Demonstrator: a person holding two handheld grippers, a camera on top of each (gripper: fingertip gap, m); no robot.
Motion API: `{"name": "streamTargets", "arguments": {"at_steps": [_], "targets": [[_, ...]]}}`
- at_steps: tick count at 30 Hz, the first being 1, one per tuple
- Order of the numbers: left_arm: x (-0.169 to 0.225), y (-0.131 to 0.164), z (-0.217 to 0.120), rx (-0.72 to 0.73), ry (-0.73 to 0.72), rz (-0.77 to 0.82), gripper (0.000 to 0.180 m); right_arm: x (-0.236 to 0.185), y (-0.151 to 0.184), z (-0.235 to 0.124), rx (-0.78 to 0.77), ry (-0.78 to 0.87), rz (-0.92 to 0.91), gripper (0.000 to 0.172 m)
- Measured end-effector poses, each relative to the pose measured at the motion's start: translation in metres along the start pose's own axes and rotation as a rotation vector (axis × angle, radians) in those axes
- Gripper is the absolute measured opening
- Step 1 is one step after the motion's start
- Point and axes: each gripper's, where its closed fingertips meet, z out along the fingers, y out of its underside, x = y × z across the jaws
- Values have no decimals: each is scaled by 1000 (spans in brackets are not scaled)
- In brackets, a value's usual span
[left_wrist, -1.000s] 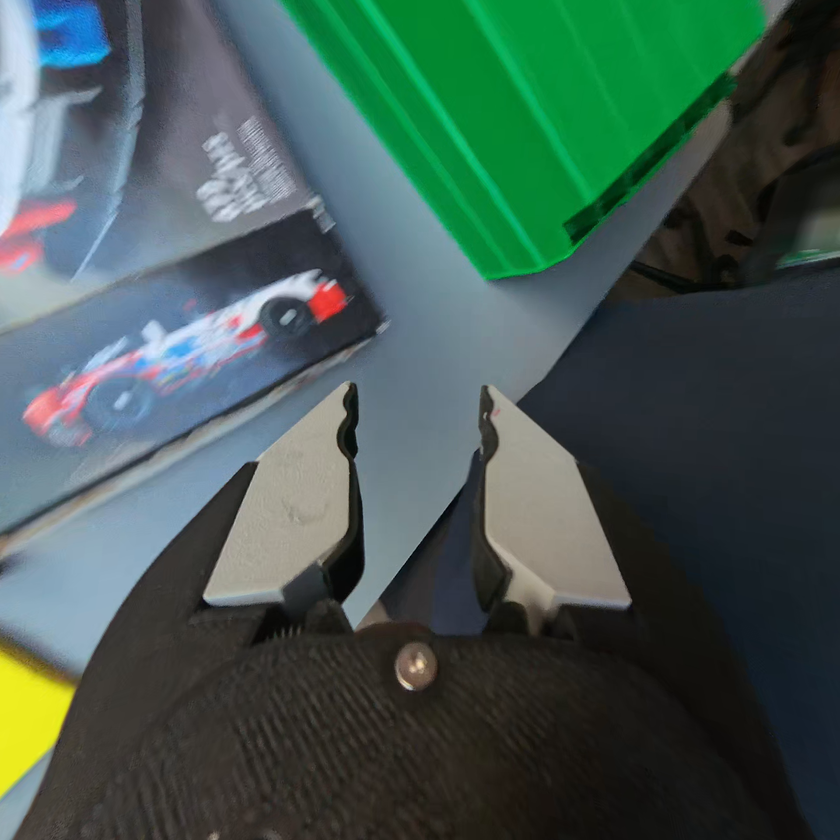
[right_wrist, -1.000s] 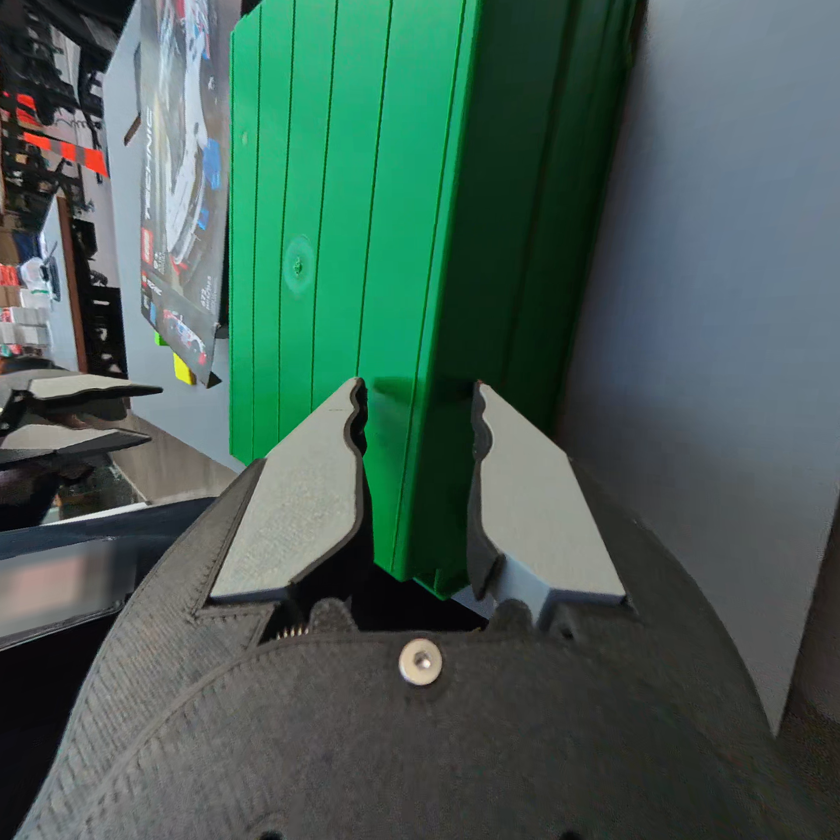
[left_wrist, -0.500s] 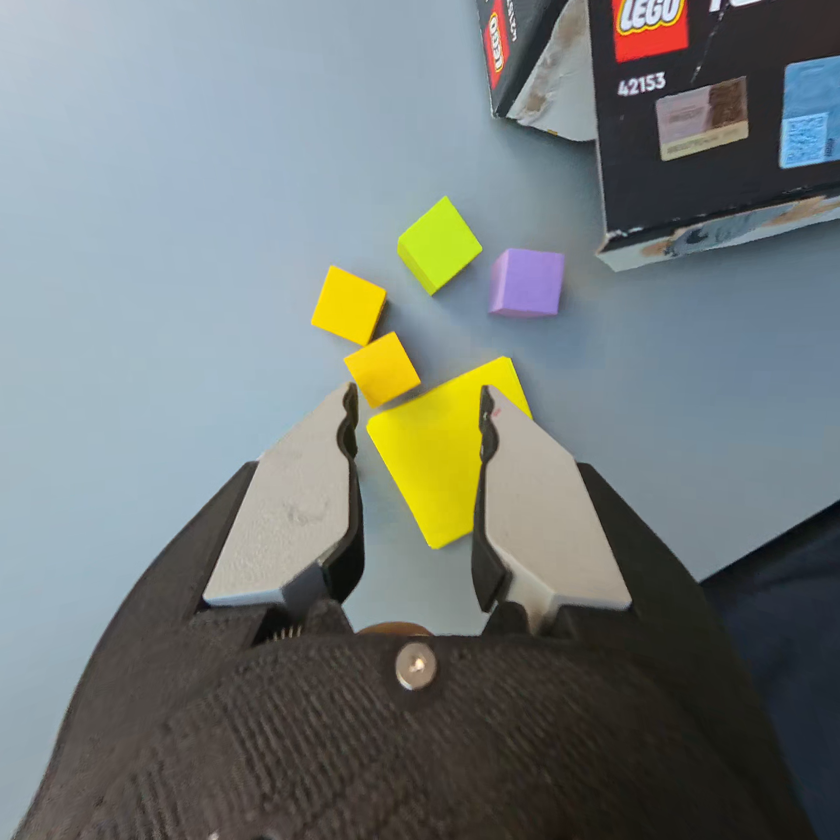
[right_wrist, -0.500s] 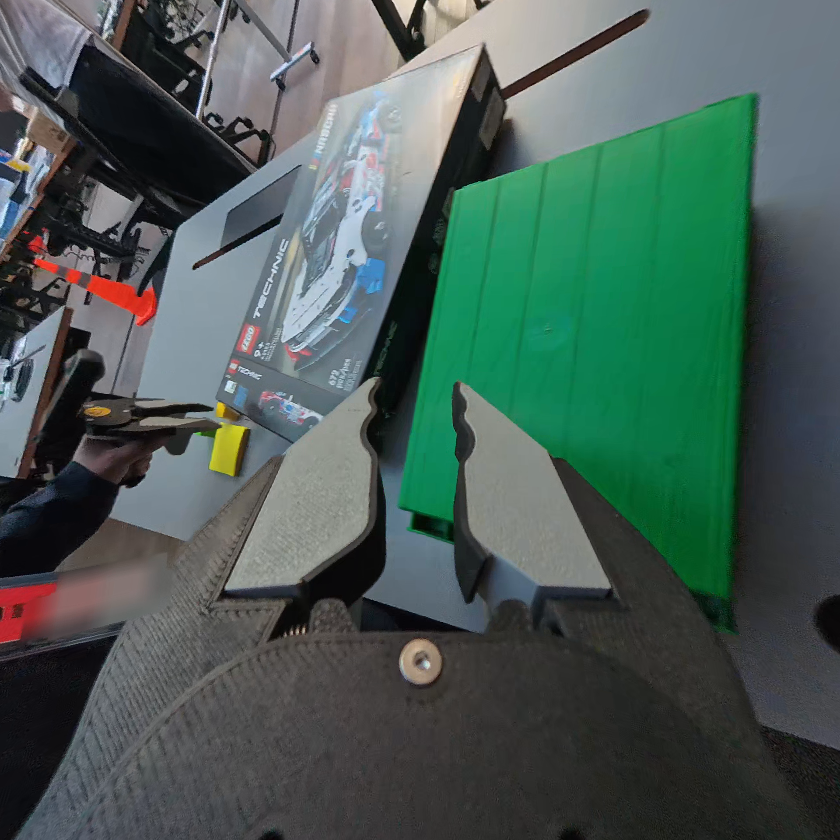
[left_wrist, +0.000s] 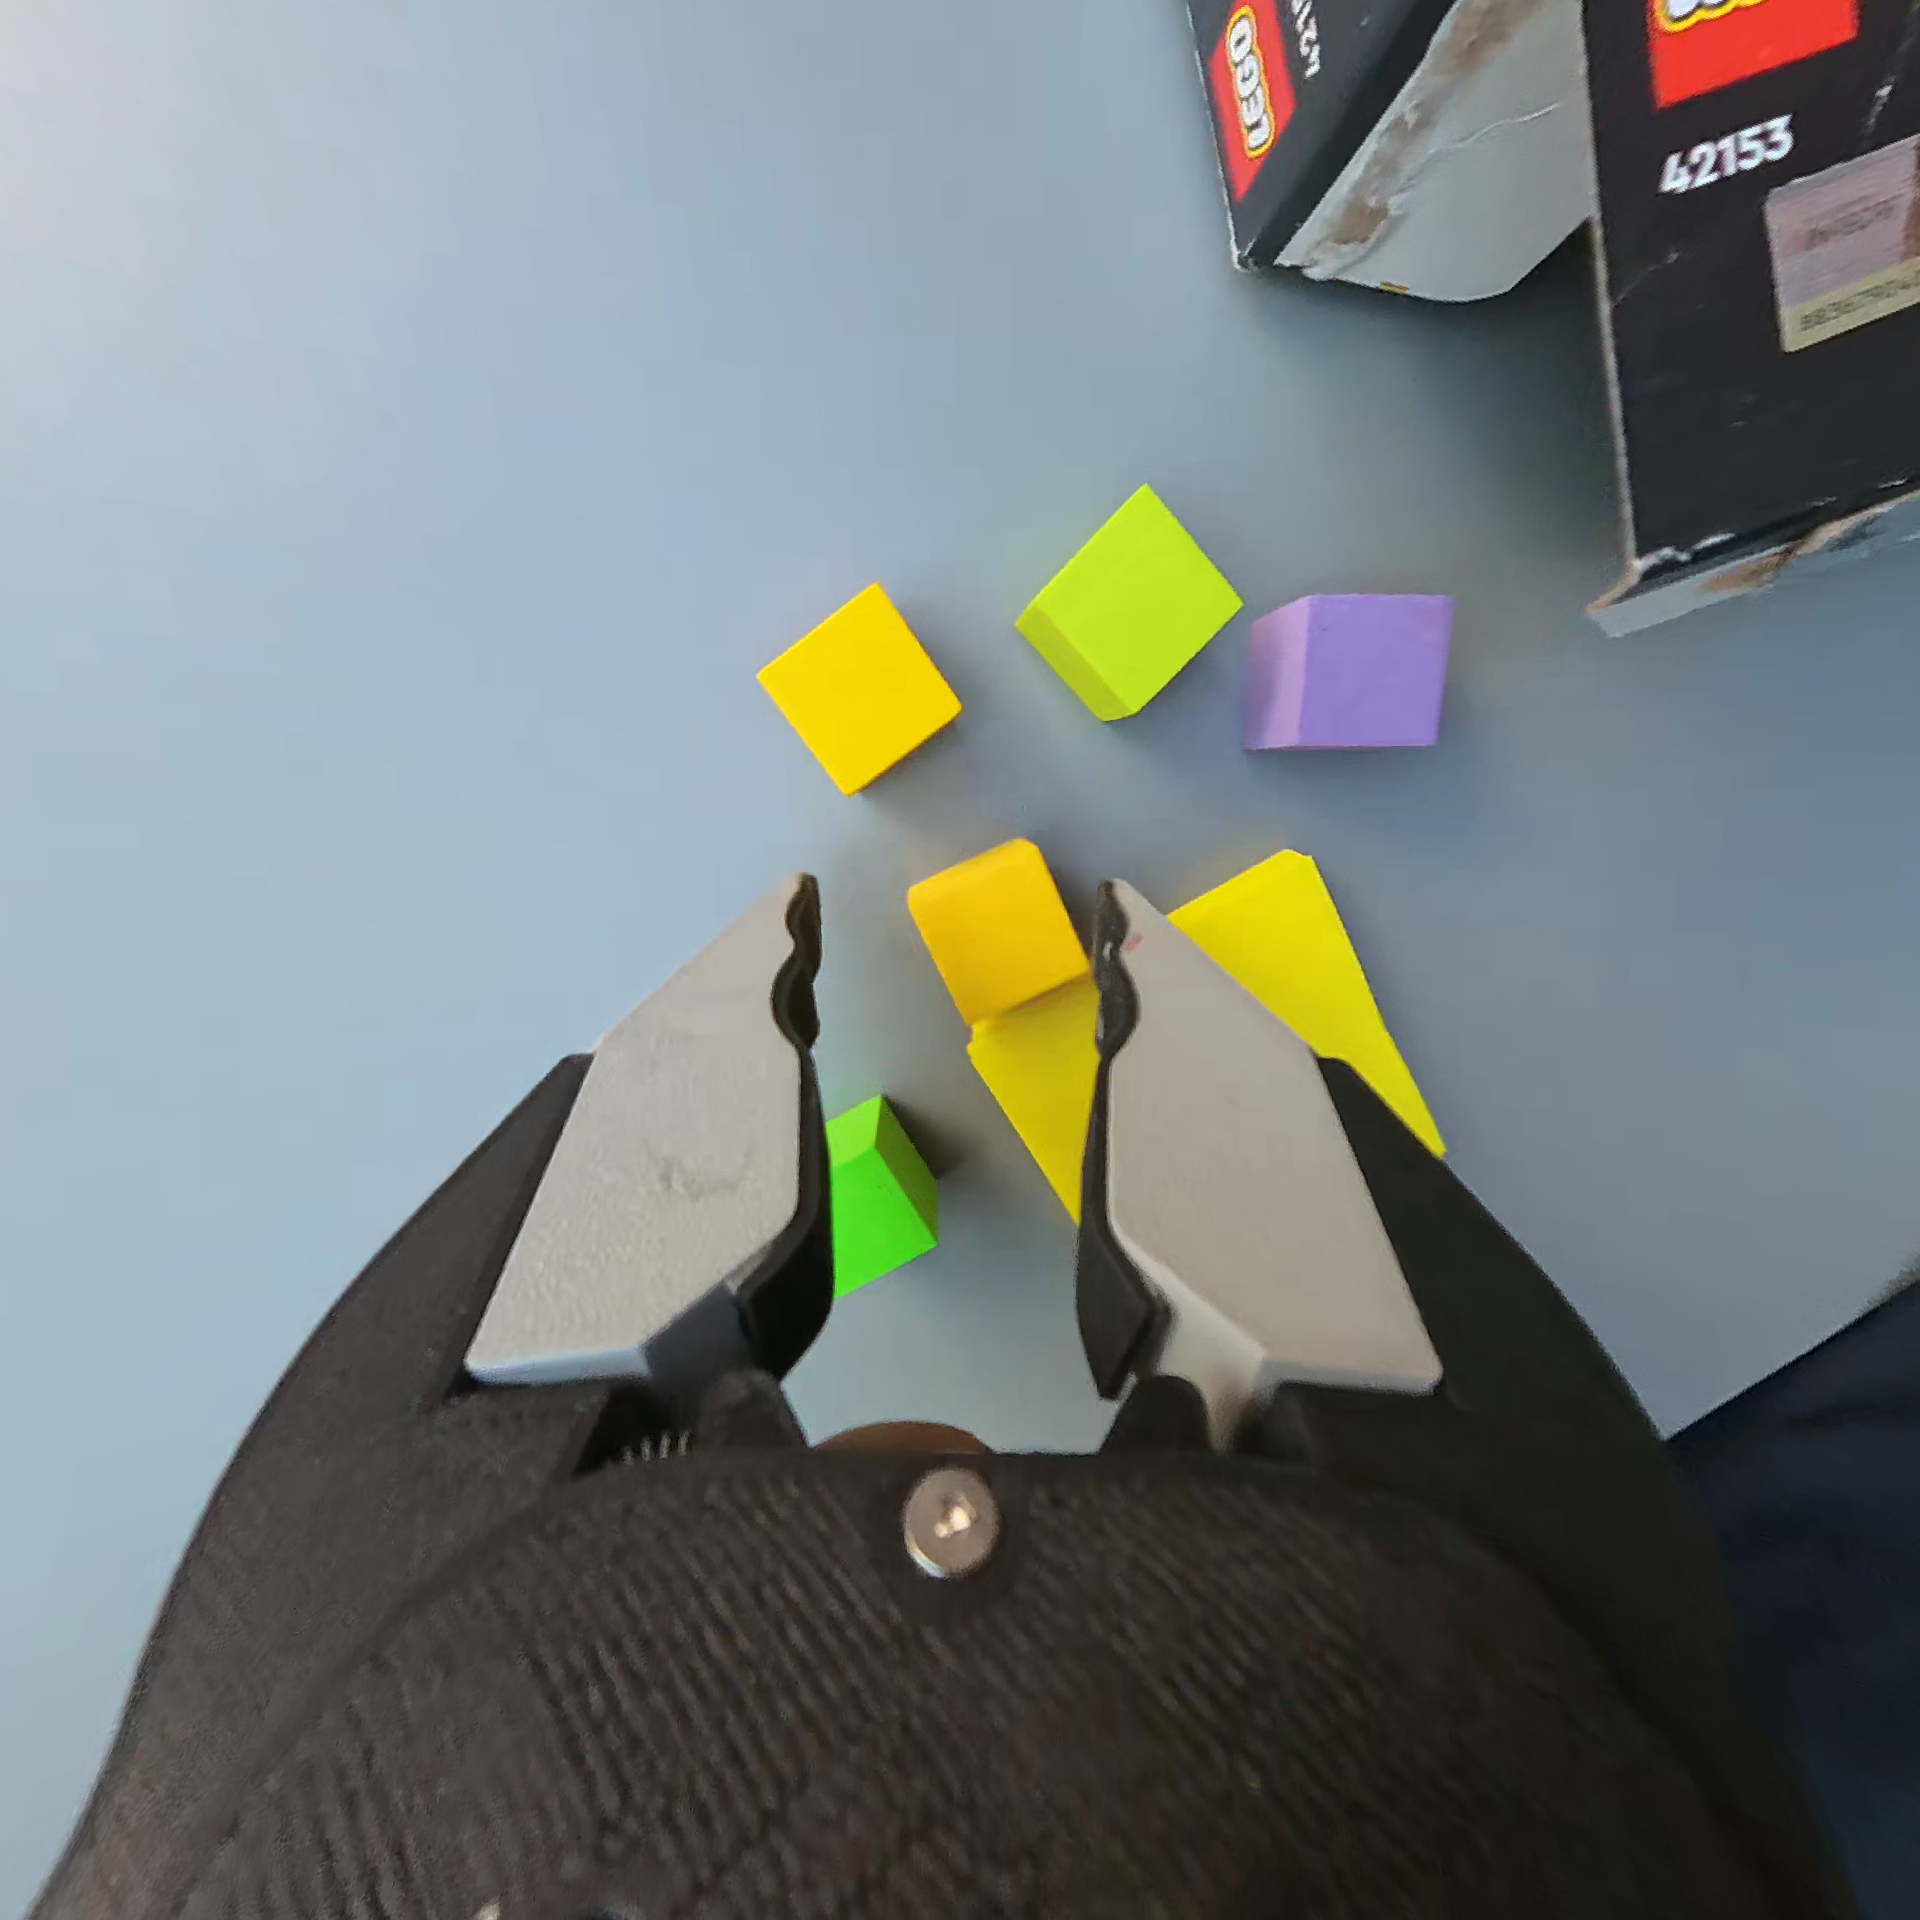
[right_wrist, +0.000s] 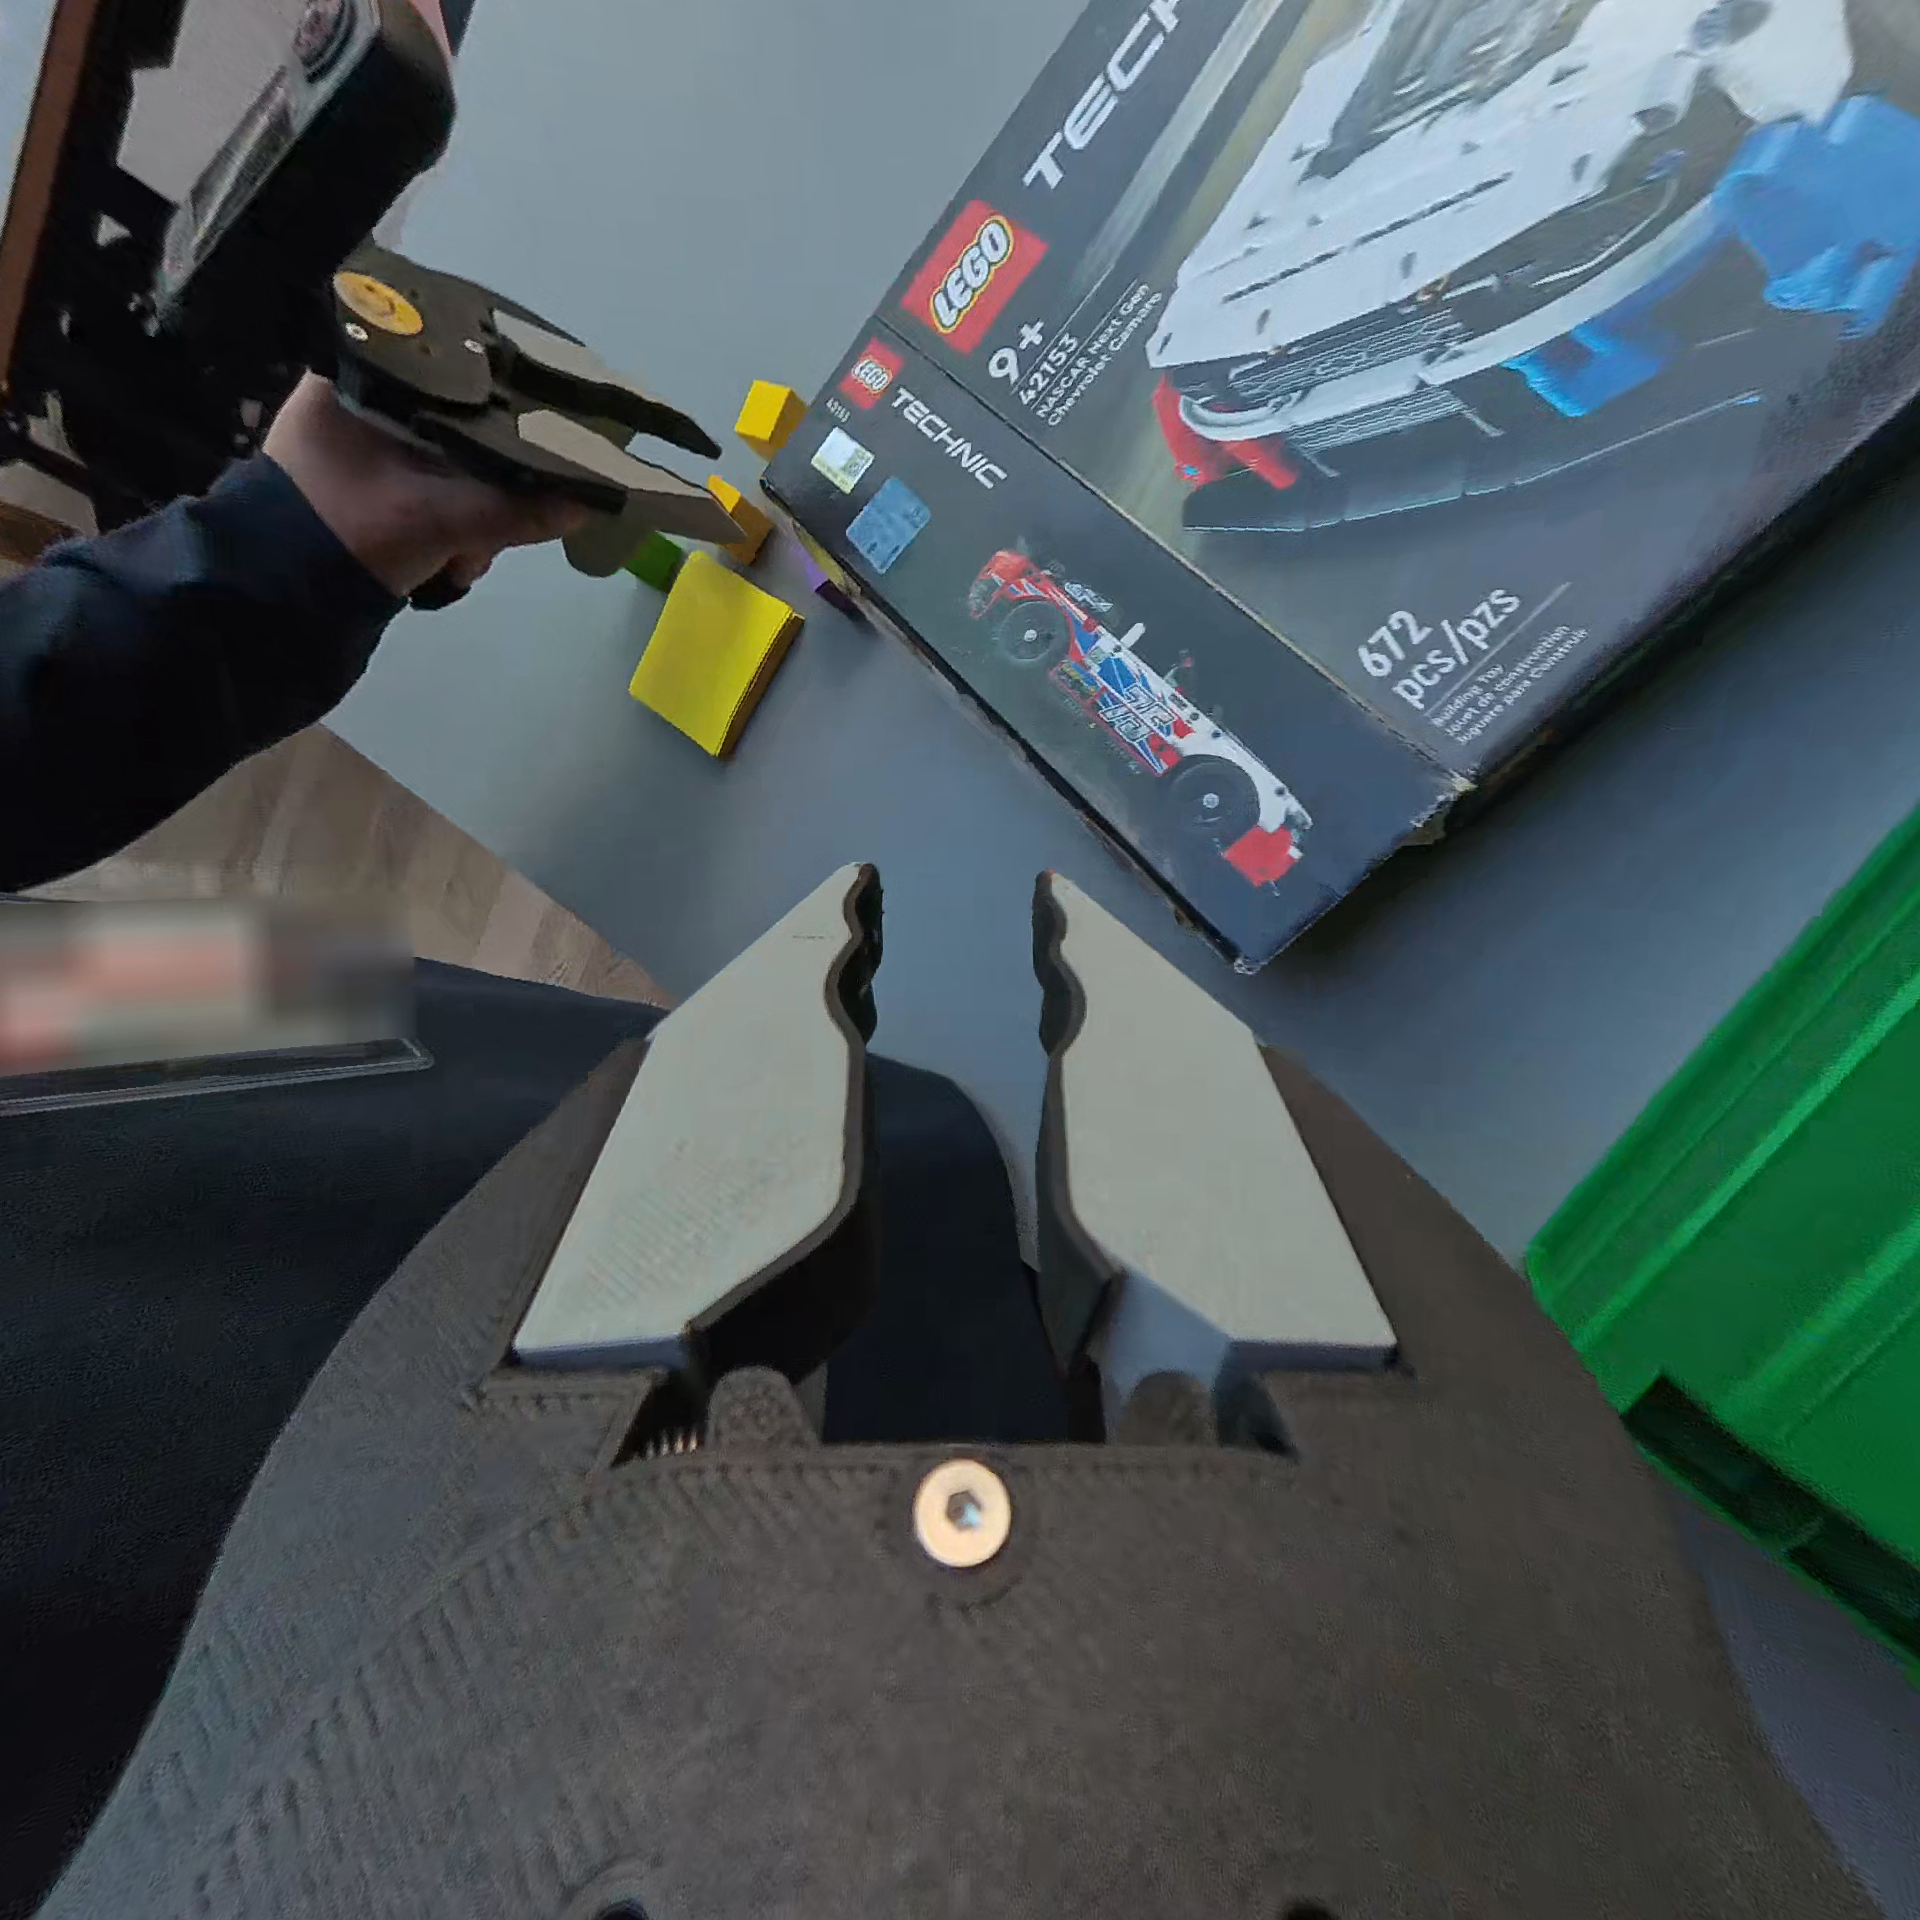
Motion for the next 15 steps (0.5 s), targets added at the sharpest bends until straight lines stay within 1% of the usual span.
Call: {"name": "streamTargets", "arguments": {"at_steps": [2,3,4,6,10,13,15], "targets": [[5,3,8,-24,13,5,48,-3,-2,0,-2,-16,-10,26],[7,5,11,-46,17,20,36,-3,-3,-2,3,-22,-7,25],[6,4,12,-40,-9,48,31,-1,-4,-5,12,-24,0,24],[6,7,10,-64,-22,61,31,5,-5,-12,36,-32,24,23],[6,8,-2,-42,-23,50,31,17,-7,-31,95,-56,75,24],[10,-11,-23,61,24,-22,30,30,-5,-44,137,-44,96,23],[22,-30,-38,124,120,-75,31,38,-1,-48,154,-46,124,23]]}}
